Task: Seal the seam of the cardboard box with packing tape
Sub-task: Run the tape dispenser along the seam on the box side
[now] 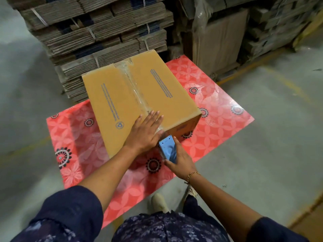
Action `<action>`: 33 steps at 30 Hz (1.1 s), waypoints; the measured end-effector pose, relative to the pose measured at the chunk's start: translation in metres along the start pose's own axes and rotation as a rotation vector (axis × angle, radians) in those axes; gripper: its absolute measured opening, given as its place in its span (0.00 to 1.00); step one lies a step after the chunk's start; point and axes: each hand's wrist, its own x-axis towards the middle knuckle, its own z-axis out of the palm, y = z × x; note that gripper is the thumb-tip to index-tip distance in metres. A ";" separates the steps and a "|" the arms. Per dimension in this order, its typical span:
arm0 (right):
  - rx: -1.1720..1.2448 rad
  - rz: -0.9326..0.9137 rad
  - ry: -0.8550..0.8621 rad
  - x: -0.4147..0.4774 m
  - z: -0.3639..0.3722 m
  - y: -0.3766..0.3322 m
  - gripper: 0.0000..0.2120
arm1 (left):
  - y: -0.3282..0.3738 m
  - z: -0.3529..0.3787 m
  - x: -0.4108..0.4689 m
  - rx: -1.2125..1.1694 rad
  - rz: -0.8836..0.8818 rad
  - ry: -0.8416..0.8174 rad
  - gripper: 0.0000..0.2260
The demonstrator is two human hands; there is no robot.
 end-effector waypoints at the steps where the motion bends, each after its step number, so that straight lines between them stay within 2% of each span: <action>1: 0.006 -0.011 0.015 -0.002 0.000 0.000 0.47 | -0.001 0.000 -0.001 -0.010 0.039 -0.003 0.30; 7: 0.009 -0.047 0.059 -0.023 -0.010 0.000 0.41 | -0.018 -0.003 0.000 -0.067 0.175 -0.147 0.35; 12: 0.002 -0.021 0.060 -0.026 -0.016 -0.006 0.42 | -0.022 -0.001 -0.001 -0.065 0.194 -0.122 0.31; 18: -0.064 -0.007 0.059 -0.028 -0.019 -0.012 0.43 | -0.024 0.000 -0.005 0.029 0.236 -0.124 0.37; 21: -0.107 -0.005 0.080 -0.029 -0.017 -0.016 0.43 | -0.022 0.008 -0.005 0.122 0.227 -0.064 0.36; 24: -0.120 0.016 0.102 -0.031 -0.014 -0.019 0.43 | -0.019 0.009 -0.005 0.124 0.198 -0.046 0.32; 33: -0.178 0.036 0.147 -0.043 -0.016 -0.024 0.41 | -0.014 0.005 -0.006 0.107 0.175 -0.066 0.32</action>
